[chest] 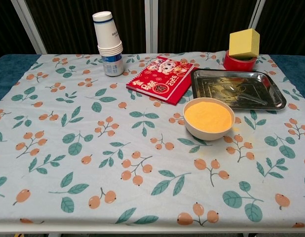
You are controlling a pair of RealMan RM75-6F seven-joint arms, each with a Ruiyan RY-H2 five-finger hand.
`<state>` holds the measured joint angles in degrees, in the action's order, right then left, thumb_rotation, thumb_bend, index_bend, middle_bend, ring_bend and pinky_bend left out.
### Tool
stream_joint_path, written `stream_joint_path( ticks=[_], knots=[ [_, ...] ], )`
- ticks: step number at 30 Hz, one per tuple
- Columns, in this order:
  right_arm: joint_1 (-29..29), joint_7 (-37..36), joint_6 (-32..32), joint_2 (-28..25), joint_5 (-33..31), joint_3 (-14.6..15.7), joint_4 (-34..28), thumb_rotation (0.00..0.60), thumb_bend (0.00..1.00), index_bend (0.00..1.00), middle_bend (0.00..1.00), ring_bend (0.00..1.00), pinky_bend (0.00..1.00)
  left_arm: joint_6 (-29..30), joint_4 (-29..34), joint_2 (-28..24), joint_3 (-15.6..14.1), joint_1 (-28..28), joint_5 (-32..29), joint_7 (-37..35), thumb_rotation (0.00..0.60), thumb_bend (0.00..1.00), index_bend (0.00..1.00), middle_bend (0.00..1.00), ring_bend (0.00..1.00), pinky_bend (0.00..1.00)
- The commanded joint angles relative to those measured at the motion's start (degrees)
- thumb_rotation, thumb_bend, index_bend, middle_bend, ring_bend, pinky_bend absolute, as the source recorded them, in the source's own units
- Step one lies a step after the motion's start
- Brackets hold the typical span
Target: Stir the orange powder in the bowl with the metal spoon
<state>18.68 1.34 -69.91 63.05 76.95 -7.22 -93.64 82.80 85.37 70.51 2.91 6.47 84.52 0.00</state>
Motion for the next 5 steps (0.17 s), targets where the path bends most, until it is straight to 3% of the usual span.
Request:
stream_joint_path(
  ticks=[1,5],
  knots=[
    [-9.53,-5.53,-12.88,0.38,9.05,5.64,0.68,0.600,0.30,0.17,0.16,0.02,0.15,0.15,0.60,0.04,0.07,0.06,-0.04,0.74,0.600,0.09,0.17,0.12,0.07,0.10],
    [-12.52,-6.90,-16.83,1.55,9.87,6.43,0.78,0.600,0.30,0.17,0.16,0.02,0.15,0.55,1.35,0.12,0.26,0.08,-0.12,1.76,0.600,0.09,0.17,0.12,0.07,0.10]
  ],
)
